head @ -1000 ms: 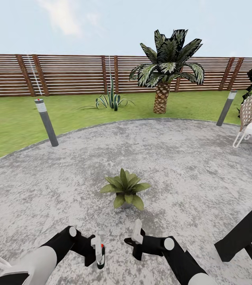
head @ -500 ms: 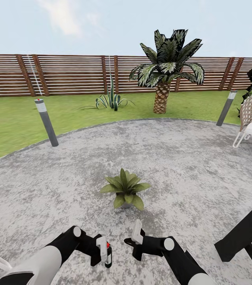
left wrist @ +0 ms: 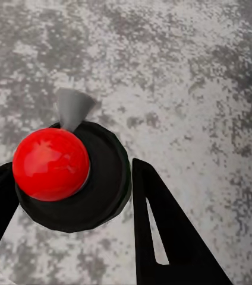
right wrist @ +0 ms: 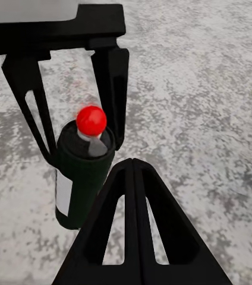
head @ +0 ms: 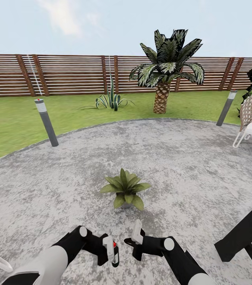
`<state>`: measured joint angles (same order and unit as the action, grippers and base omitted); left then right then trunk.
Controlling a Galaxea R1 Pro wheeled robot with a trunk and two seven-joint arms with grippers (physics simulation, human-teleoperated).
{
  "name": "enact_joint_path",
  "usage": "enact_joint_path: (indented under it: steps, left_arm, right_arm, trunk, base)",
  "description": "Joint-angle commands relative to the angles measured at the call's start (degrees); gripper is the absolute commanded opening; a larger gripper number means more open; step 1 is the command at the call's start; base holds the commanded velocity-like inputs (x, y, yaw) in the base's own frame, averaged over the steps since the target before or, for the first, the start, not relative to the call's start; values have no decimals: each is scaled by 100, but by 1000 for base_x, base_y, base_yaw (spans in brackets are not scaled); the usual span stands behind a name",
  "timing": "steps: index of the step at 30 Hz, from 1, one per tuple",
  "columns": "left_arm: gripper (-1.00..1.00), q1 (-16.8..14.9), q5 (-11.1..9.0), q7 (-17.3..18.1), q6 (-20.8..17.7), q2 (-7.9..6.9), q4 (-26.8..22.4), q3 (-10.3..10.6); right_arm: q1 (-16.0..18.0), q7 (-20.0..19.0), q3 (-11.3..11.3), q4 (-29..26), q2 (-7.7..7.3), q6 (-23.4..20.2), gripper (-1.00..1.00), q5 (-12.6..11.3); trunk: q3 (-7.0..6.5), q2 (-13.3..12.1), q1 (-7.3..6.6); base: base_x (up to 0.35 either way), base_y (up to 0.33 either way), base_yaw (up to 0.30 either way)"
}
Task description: Pick up the pesticide atomizer in the garden and spray insectifuge to fully cover both potted plants in the garden.
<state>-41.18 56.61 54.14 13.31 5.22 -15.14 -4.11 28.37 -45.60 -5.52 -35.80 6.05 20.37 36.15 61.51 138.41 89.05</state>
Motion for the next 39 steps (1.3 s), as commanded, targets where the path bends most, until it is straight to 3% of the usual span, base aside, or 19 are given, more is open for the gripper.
enact_joint_path:
  steps: [1, 6, 28, 34, 39]
  left_arm:
    - [-100, -2, 53, -2, 24, 16, -6, -44]
    - [-100, 4, 36, -226, 30, 51, -6, -46]
    - [-100, -4, 26, -238, 113, 205, 0, -46]
    - [-100, -3, -167, -213, 229, 201, 10, -63]
    - [-100, -4, -193, -203, 237, 202, 16, -63]
  right_arm:
    - [2, -1, 7, -6, 2, 29, -100, 50]
    - [2, -1, 7, -6, 2, 29, -100, 50]
    - [2, -1, 7, -6, 2, 32, -100, 50]
    - [2, -1, 7, -6, 2, 33, -100, 50]
    - [2, -1, 7, -6, 2, 35, -100, 50]
  trunk:
    - [5, 2, -1]
    - [5, 2, -1]
    - [5, 2, -1]
    - [5, 2, -1]
    - [5, 2, -1]
  base:
    - [0, 0, 0]
    - [0, 0, 0]
    - [0, 0, 0]
    - [0, 0, 0]
    - [0, 0, 0]
